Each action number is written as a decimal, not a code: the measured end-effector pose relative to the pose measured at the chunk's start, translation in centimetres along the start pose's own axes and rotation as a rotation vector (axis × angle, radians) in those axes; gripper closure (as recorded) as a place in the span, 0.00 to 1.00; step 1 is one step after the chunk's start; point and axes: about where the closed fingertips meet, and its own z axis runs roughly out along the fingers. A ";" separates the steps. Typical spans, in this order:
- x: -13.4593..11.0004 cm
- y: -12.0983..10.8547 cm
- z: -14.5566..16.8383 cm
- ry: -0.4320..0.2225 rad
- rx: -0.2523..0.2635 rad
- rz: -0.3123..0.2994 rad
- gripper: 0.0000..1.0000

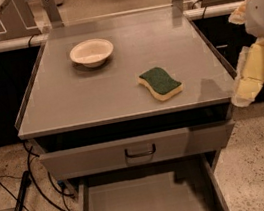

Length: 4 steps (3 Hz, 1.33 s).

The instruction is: Place sponge into middle drawer

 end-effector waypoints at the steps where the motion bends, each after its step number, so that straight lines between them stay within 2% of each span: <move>1: -2.3 -1.5 2.2 -0.109 0.024 0.135 0.00; 2: -4.4 -2.8 3.8 -0.182 0.052 0.248 0.00; 3: -7.2 -3.1 5.3 -0.191 0.143 0.313 0.00; 4: -6.3 -4.0 5.6 -0.177 0.180 0.377 0.00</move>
Offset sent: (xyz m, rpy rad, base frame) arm 0.0786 0.0529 -0.0250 0.3434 -0.0971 -0.3029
